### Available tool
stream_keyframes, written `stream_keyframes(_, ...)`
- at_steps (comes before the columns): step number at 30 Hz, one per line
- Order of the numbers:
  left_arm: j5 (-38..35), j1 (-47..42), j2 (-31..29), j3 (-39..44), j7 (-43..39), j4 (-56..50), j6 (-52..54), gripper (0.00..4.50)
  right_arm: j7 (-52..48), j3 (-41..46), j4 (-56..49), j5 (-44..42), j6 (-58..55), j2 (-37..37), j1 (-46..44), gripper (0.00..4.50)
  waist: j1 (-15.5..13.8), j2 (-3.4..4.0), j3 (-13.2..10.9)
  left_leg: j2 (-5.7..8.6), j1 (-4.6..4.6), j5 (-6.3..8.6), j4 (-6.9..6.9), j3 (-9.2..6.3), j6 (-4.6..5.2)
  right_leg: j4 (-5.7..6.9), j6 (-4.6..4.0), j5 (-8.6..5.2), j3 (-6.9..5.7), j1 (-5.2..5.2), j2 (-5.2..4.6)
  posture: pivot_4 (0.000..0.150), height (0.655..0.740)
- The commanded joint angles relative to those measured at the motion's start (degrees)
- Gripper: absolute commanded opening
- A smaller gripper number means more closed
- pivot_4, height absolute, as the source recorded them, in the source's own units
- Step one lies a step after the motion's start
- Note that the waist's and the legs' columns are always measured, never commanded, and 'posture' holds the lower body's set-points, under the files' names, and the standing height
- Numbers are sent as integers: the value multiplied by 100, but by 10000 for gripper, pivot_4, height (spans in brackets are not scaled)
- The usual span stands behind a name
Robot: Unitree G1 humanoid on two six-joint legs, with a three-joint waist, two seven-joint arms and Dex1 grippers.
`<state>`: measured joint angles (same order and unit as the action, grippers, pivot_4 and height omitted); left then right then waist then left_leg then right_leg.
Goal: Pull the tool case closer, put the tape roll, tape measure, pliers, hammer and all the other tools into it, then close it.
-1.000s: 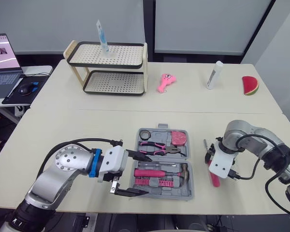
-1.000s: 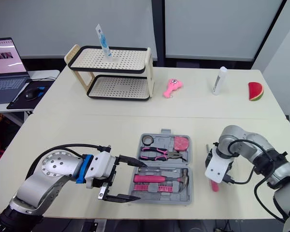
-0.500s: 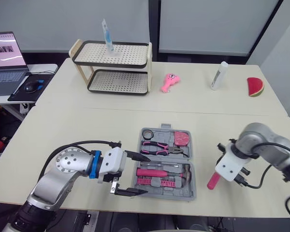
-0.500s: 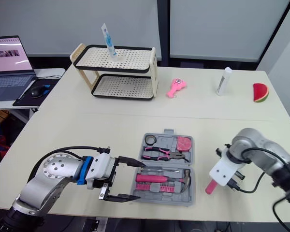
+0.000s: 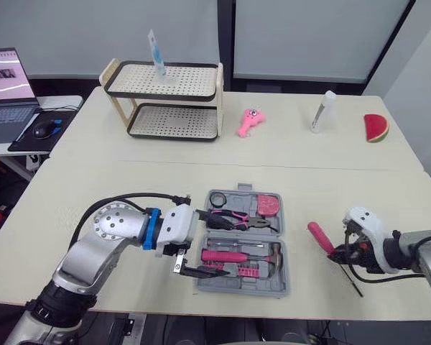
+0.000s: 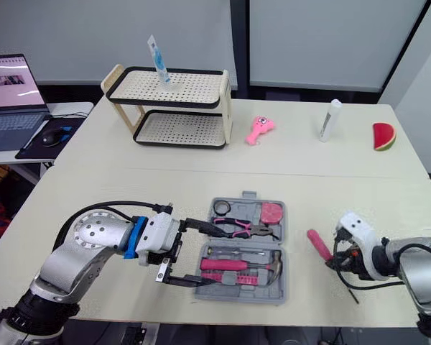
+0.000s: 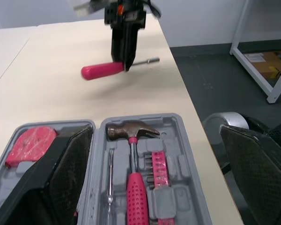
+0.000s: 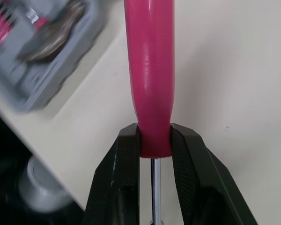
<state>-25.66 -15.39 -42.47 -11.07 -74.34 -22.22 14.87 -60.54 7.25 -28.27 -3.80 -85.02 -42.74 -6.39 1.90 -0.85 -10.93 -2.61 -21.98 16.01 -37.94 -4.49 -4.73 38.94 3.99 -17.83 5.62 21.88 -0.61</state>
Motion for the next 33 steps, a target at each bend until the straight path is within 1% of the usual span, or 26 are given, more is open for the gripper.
stream_keyframes(1, -107, -172, 38, -65, 22, -198, 163, 45000, 1056, 420, 51, 138, -707, 603, -368, 6767, 4, 0, 0, 0, -4, 0, 2, -1, 0, -1, 0, 0, 1, 3, 1, 1500, 7350)
stream_keyframes(5, -107, -277, 70, -106, 43, -240, 290, 45000, 1934, 555, 385, 179, -747, 1210, -668, 6767, -1, 1, 1, 0, -14, 0, 5, 0, 1, 3, -2, 1, 0, 16, 0, 1500, 7350)
stream_keyframes(13, -58, -324, 140, -169, 92, -277, 367, 45000, 2866, 338, 727, 27, -49, 1768, -588, 6767, 15, -8, 9, -1, -19, 0, 3, -2, 1, 9, -2, 1, -5, 19, 0, 1500, 7350)
stream_keyframes(15, -46, -294, 128, -163, 94, -264, 338, 45000, 2952, 314, 570, -59, 59, 1801, -522, 14049, 33, -14, 13, -1, -14, 0, 1, -1, 1, 9, -1, 2, -3, 15, 0, 1500, 7350)
stream_keyframes(18, -17, -236, 101, -155, 80, -203, 250, 45000, 3017, 386, 296, -195, 91, 1786, -441, 20117, 38, -14, 13, -1, -10, 0, 1, -1, 2, 10, -1, 2, -3, 12, 1, 1500, 7350)
stream_keyframes(22, 34, -165, 80, -121, 30, -74, 88, 45000, 2949, 378, -341, -428, 350, 1503, -151, 28377, 26, -11, 13, -1, -12, 0, 1, -1, 1, 14, -2, 3, -3, 14, 0, 1500, 7350)
stream_keyframes(24, 35, -131, 68, -87, 20, -30, 29, 45000, 2948, 490, -677, -554, 349, 1486, 35, 33460, 11, -10, 14, -1, -15, 0, 1, -2, 2, 14, -2, 3, -5, 15, 0, 1500, 7350)
stream_keyframes(26, 27, -82, 45, -43, -12, 6, -38, 45000, 2901, 479, -999, -578, 1066, 1380, 404, 38943, 2, -10, 14, -2, -14, 0, 3, -3, 2, 15, -2, 2, -7, 16, 1, 1500, 7350)
stream_keyframes(27, 20, -60, 34, -28, -25, 18, -62, 45000, 2874, 484, -1094, -591, 1453, 1389, 611, 42949, 2, -9, 14, -3, -14, 0, 3, -5, 2, 16, -3, 2, -9, 16, 1, 1500, 7350)
stream_keyframes(28, 14, -46, 27, -16, -35, 25, -79, 45000, 2862, 492, -1150, -612, 1726, 1399, 763, 44885, 2, -10, 16, -3, -15, 0, 3, -4, 2, 16, -2, 2, -9, 16, 1, 1500, 7350)
stream_keyframes(32, -57, -2, 53, 22, -14, 24, -84, 45000, 3283, 405, -846, -231, 3464, 1601, 1528, 44885, 3, -12, 20, -3, -10, 0, -4, -1, 1, 21, 0, 4, -7, 10, 0, 1500, 7350)
stream_keyframes(33, -78, -6, 64, 28, -7, 19, -67, 45000, 3356, 418, -745, -228, 3723, 1706, 1638, 44885, 4, -12, 21, -3, -4, 0, -5, -1, 1, 24, -1, 4, -6, 5, 0, 1500, 7350)
